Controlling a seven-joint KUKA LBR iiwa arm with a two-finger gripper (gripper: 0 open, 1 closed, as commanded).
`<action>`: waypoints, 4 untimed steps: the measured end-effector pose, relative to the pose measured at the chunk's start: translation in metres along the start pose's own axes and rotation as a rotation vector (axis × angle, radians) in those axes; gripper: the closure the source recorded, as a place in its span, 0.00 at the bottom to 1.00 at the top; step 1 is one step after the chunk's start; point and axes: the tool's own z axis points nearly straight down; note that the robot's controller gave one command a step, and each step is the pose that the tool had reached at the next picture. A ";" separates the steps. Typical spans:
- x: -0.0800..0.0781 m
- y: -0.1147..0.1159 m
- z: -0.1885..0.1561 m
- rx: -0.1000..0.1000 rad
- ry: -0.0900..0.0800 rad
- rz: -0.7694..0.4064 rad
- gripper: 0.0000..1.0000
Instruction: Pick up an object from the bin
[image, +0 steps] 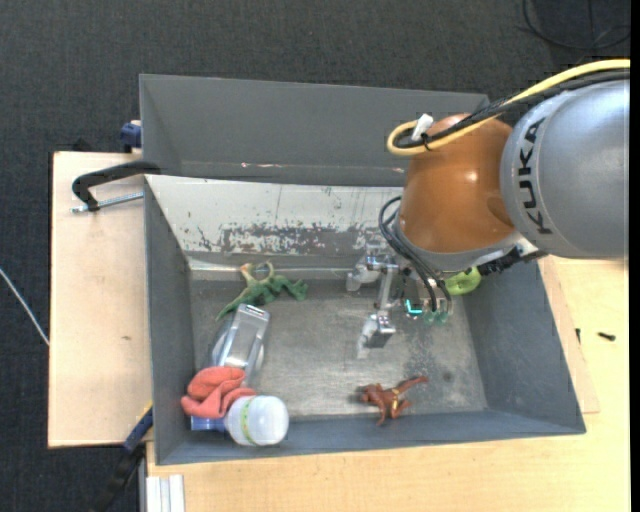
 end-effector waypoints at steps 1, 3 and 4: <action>-0.001 0.000 -0.003 0.000 -0.005 0.001 0.00; 0.031 -0.089 0.084 0.003 0.001 -0.086 0.00; 0.046 -0.082 0.052 0.002 -0.006 -0.181 0.00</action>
Offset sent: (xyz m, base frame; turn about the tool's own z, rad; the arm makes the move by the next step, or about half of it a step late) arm -0.0320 -0.0980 -0.0952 -0.0465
